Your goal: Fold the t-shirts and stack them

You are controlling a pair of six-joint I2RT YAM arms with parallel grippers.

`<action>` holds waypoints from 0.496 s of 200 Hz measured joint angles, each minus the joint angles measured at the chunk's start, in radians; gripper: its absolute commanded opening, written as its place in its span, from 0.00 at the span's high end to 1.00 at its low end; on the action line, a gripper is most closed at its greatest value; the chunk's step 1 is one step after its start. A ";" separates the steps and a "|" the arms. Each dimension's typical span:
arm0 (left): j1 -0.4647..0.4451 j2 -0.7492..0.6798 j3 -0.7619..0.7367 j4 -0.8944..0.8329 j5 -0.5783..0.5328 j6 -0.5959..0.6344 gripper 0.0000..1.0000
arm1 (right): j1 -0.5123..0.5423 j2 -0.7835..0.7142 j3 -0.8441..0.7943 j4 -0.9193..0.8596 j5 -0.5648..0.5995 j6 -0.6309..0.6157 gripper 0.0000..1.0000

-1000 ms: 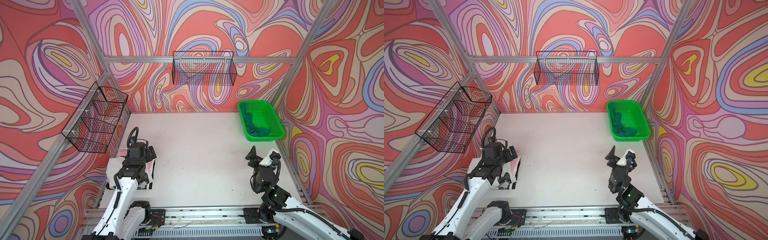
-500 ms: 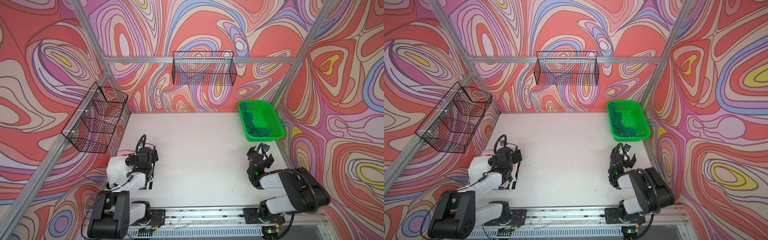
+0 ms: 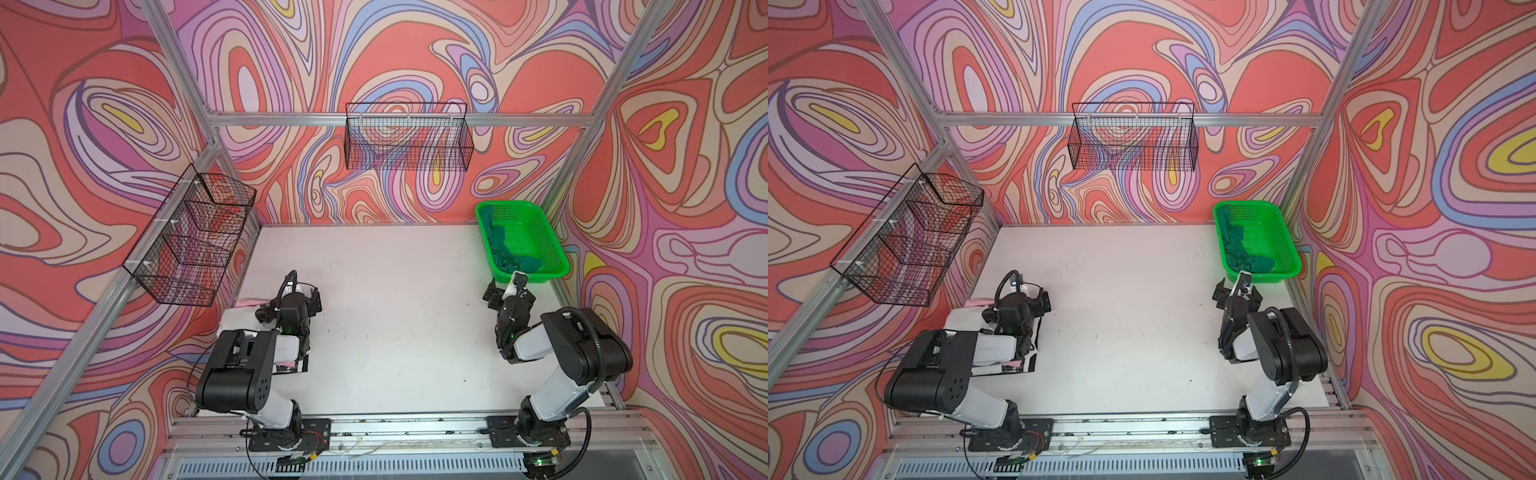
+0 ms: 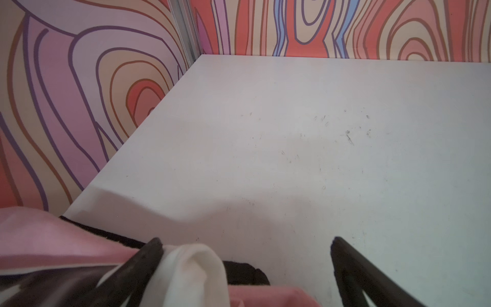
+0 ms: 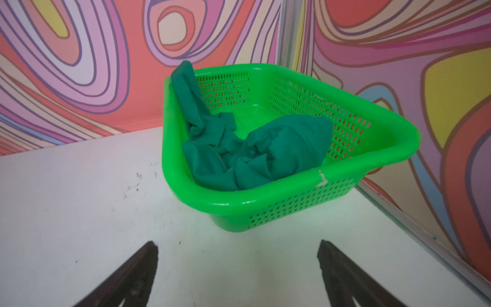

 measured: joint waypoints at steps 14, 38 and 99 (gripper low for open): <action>-0.002 0.003 0.001 0.017 0.001 0.008 0.00 | -0.005 0.002 0.020 -0.013 -0.019 -0.004 0.02; -0.011 0.005 0.001 0.026 0.000 0.015 0.00 | -0.005 0.002 0.025 -0.014 -0.036 -0.012 0.02; -0.018 0.006 -0.002 0.039 0.002 0.027 0.00 | -0.005 0.002 0.025 -0.014 -0.046 -0.018 0.02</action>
